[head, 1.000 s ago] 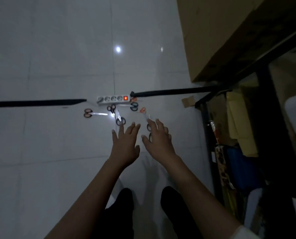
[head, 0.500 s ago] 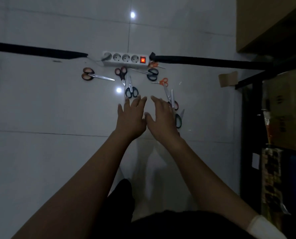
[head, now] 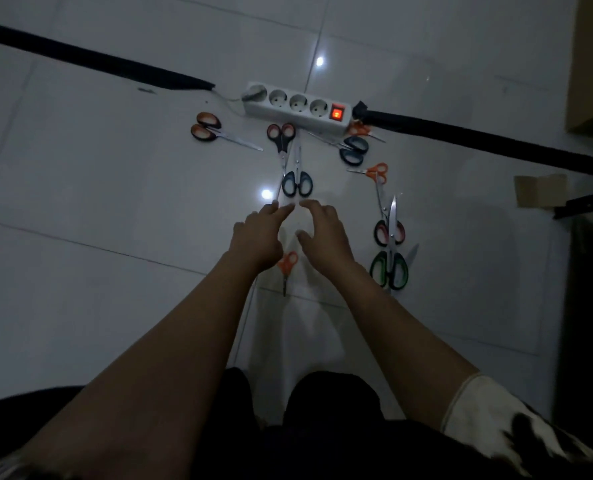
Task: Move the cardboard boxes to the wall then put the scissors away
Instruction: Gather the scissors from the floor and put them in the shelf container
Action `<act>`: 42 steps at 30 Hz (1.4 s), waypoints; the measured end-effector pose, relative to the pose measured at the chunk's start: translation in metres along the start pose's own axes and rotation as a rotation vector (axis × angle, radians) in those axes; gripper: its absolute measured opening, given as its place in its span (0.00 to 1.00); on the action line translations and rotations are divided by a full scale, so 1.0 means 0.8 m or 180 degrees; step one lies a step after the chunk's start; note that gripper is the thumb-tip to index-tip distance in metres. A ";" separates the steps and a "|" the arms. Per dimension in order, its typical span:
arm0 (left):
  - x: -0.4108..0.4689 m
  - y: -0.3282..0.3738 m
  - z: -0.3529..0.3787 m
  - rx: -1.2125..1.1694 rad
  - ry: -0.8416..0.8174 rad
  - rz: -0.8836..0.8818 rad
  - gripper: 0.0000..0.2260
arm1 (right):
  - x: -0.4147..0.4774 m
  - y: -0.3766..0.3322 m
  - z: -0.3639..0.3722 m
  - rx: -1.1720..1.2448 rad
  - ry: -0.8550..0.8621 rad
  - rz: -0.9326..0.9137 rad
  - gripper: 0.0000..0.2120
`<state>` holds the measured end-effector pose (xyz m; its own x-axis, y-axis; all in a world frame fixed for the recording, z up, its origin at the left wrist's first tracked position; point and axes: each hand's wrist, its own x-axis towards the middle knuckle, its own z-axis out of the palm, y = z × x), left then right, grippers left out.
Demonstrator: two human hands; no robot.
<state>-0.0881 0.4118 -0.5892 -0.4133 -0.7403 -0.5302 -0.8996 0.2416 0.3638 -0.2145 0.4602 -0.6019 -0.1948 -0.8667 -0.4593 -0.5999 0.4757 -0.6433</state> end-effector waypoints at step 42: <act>0.084 -0.048 0.112 -0.0454 0.0098 0.0002 0.07 | 0.094 0.059 0.085 -0.0981 0.0024 0.0129 0.12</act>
<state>-0.0940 0.4092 -0.7077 -0.4073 -0.7597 -0.5069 -0.8693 0.1522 0.4704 -0.2045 0.4273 -0.7083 -0.2284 -0.8497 -0.4753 -0.7984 0.4428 -0.4079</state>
